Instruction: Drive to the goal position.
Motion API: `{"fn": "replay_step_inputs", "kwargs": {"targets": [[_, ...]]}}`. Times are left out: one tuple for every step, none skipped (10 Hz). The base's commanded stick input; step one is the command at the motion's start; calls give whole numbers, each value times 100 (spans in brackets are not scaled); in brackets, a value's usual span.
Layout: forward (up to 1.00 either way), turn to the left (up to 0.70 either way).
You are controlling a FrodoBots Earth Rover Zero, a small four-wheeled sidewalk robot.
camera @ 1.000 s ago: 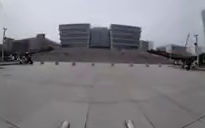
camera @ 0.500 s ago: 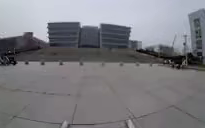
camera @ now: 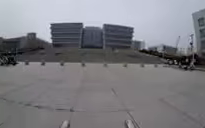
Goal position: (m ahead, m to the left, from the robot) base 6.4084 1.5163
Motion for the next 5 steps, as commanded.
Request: {"fn": "replay_step_inputs", "kwargs": {"targets": [[100, 0], [100, 0], [100, 0], [100, 0], [100, 0]]}}
